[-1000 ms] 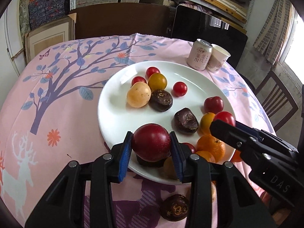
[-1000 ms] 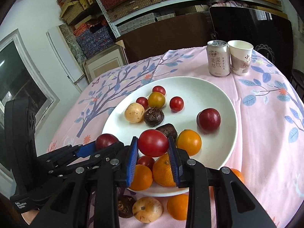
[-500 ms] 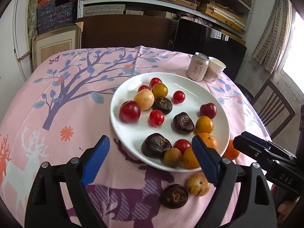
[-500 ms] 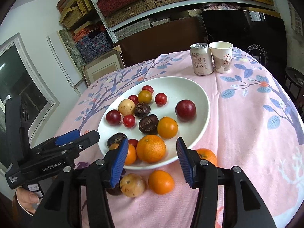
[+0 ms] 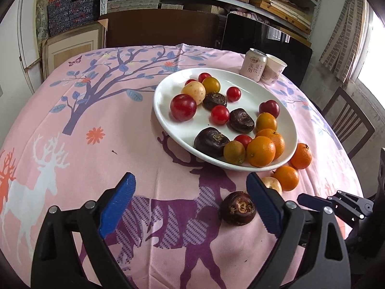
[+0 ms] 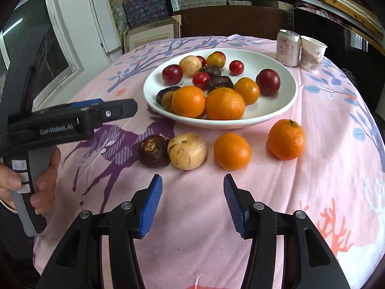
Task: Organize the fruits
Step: 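Grasp a brown fruit with the left tool while the right tool grasps a striped fruit, then carry both fruits onto the white plate and open both tools, then grasp a tangerine with the right tool while the left tool grasps an orange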
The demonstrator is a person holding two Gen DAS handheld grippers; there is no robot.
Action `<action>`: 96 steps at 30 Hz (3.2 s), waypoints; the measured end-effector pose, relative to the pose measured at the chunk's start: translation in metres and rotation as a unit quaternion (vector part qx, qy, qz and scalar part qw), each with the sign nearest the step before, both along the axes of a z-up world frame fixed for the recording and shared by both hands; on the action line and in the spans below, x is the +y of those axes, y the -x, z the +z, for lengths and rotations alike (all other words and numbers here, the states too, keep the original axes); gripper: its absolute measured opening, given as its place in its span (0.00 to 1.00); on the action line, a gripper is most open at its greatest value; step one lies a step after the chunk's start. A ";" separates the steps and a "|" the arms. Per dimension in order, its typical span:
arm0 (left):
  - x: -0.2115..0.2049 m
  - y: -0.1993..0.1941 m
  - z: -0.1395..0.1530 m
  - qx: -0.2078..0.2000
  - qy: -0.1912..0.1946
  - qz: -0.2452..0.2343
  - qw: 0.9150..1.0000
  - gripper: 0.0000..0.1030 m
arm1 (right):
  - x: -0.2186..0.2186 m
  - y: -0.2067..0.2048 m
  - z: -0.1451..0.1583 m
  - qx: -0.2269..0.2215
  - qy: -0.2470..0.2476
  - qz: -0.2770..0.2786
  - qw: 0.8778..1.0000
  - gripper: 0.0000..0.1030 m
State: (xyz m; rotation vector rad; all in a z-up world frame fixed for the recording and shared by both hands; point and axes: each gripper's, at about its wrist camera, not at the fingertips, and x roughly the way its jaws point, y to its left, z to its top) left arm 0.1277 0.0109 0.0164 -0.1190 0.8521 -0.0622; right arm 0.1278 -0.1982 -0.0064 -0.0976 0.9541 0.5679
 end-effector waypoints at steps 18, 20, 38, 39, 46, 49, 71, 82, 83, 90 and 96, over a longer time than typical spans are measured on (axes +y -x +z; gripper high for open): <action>-0.011 0.001 -0.015 0.033 -0.017 -0.056 0.998 0.89 | 0.029 -0.030 -0.007 -0.036 0.018 -0.018 0.999 0.38; -0.009 0.000 -0.014 0.033 -0.011 -0.052 0.998 0.89 | 0.017 -0.032 -0.004 -0.016 -0.015 -0.022 0.999 0.38; -0.064 0.005 -0.041 0.030 -0.057 -0.128 0.990 0.54 | -0.051 -0.029 0.015 -0.009 -0.137 -0.087 0.987 0.38; -0.064 0.004 -0.043 0.026 -0.059 -0.126 0.990 0.43 | -0.051 -0.028 0.015 -0.010 -0.137 -0.087 0.987 0.38; -0.058 0.007 -0.030 0.017 -0.043 -0.121 0.992 0.40 | -0.055 -0.028 0.016 -0.016 -0.143 -0.093 0.985 0.38; -0.049 0.008 -0.011 0.009 -0.024 -0.110 0.994 0.40 | -0.056 -0.026 0.021 -0.025 -0.147 -0.099 0.984 0.38; -0.023 -0.078 0.009 0.012 -0.007 -0.026 1.000 0.40 | 0.000 -0.101 0.036 -0.005 -0.147 -0.097 0.984 0.39; -0.016 -0.065 0.016 -0.005 -0.015 -0.004 1.000 0.75 | -0.037 -0.090 0.040 -0.016 -0.190 -0.122 0.974 0.55; -0.018 -0.063 0.018 -0.006 -0.017 -0.006 1.000 0.75 | -0.041 -0.088 0.041 -0.016 -0.187 -0.124 0.974 0.55; -0.035 -0.040 0.023 -0.015 -0.029 -0.032 0.999 0.83 | -0.069 -0.068 0.035 -0.014 -0.135 -0.131 0.982 0.60; -0.045 -0.020 0.018 -0.010 -0.026 -0.047 0.998 0.85 | -0.075 -0.054 0.017 -0.007 -0.043 -0.130 0.991 0.60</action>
